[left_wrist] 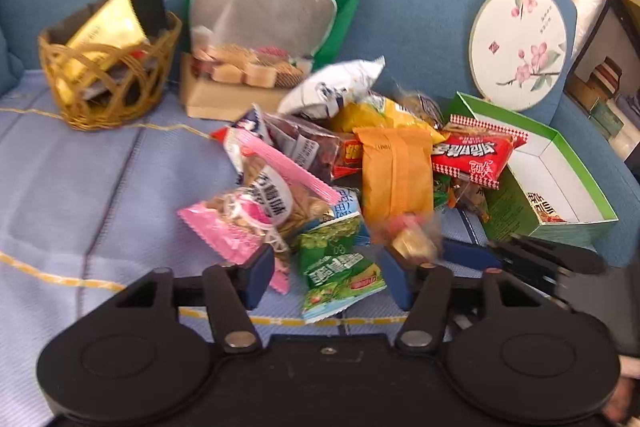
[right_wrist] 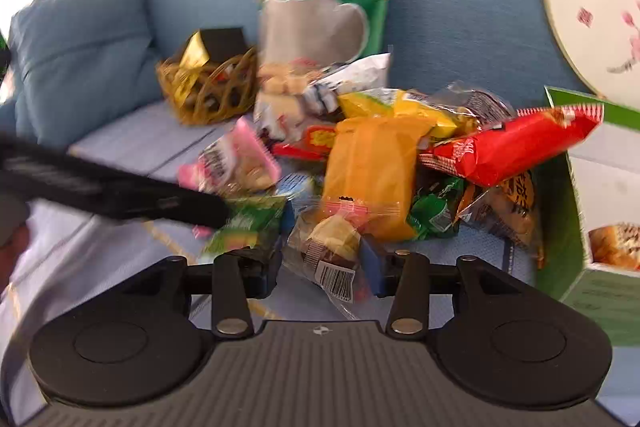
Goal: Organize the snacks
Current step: 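Grasp the green snack pack with the left gripper while the right grasps the clear-wrapped chocolate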
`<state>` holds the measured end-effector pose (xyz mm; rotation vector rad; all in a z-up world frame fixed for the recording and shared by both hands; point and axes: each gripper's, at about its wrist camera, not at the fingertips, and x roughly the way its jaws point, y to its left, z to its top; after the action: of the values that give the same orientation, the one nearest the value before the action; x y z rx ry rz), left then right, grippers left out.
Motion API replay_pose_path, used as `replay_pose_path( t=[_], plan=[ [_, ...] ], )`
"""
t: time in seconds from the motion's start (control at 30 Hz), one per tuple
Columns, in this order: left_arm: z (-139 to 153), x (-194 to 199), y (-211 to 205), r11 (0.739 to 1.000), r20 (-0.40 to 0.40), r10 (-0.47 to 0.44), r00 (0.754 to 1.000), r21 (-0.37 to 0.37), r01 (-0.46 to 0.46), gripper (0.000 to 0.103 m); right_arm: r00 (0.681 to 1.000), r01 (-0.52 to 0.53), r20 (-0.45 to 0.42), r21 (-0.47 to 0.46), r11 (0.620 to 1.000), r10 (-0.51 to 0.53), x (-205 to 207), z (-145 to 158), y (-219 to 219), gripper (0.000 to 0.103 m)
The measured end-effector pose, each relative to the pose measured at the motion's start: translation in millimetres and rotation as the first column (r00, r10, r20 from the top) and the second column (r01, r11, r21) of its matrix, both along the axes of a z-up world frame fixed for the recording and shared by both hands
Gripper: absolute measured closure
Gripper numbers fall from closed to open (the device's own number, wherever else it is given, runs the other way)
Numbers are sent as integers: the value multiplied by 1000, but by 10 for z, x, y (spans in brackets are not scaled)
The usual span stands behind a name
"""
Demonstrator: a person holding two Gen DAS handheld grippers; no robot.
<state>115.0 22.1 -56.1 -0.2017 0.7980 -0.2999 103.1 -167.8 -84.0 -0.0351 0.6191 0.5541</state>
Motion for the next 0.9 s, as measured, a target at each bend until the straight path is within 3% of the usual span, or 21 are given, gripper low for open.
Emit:
replay_pose_path(
  t=[0.17,0.23,0.33,0.4,0.5,0.67,0.73,0.83,0.9],
  plan=[
    [-158,148,-81,999,-17,32,999,7,-32,7,998,49,-29,-12,999,-49,-327,56,-190,29],
    [-174,161,-99,999,-13,38,999,18,-38,7,999,46,-13,-31,998,-46,-382,38,-185,22],
    [-149,136,-106,1000,-27,17,999,18,-17,24,999,33,16,-43,999,-32,-390,-3,-150,20],
    [-156,114,-106,1000,-36,-4,999,23,5,25,999,31,26,-50,998,-30,-384,-1,-138,17],
    [-207,109,-124,999,-44,-12,999,33,14,23,999,35,6,-42,999,-35,-352,-15,-142,1],
    [-188,120,-173,999,-49,-10,999,34,12,25,999,40,12,-47,998,-40,-350,-58,-135,1],
    [-180,121,-188,999,-53,-15,999,43,17,34,999,38,19,-41,998,-37,-332,-56,-123,1],
    [-176,125,-192,998,-57,-21,998,51,24,36,998,39,41,-49,998,-37,-296,-49,-88,0],
    [-184,126,-196,998,-55,-23,998,56,26,44,998,43,51,-49,998,-40,-263,-64,-71,1]
  ],
)
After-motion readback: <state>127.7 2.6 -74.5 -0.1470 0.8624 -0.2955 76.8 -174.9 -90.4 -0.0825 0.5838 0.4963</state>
